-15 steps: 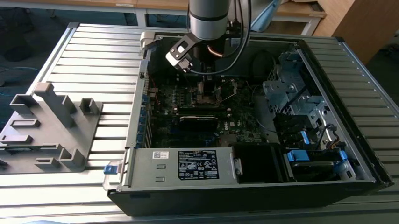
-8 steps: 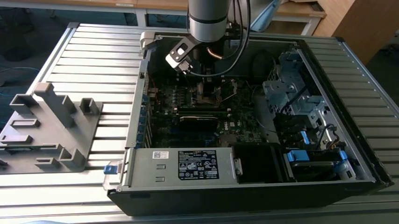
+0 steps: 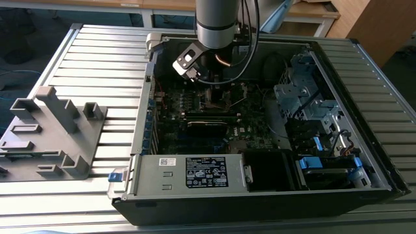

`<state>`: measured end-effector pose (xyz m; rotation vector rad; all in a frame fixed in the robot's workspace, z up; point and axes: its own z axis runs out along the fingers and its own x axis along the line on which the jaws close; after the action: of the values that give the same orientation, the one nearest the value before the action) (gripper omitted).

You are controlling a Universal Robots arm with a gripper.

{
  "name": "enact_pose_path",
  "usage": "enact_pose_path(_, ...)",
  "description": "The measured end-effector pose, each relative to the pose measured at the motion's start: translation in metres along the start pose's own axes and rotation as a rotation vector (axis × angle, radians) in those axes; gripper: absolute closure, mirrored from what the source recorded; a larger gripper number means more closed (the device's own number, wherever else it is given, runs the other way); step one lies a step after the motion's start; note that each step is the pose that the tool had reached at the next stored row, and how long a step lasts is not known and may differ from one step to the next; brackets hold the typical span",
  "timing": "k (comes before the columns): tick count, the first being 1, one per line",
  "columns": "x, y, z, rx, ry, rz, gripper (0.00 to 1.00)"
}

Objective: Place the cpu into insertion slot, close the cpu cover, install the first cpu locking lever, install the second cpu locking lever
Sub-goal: 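Place the cpu into insertion slot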

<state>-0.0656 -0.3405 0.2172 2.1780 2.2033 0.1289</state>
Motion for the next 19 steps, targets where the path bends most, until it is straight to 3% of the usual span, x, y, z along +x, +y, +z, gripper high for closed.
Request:
enact_pose_path(4,0.0,-0.0001,0.0022,-0.0006,0.0344,0.003,0.46)
enact_pose_path(5,0.0001,-0.0002,0.0031,-0.0009,0.0368,0.003,0.46)
enact_pose_path(11,-0.0002,-0.0007,0.0092,-0.0007,0.0356,0.005,0.46)
enact_pose_path(17,-0.0004,-0.0011,0.0129,-0.0012,0.0286,0.015,0.46)
enact_pose_path(19,-0.0004,-0.0012,0.0136,-0.0011,0.0233,0.016,0.46)
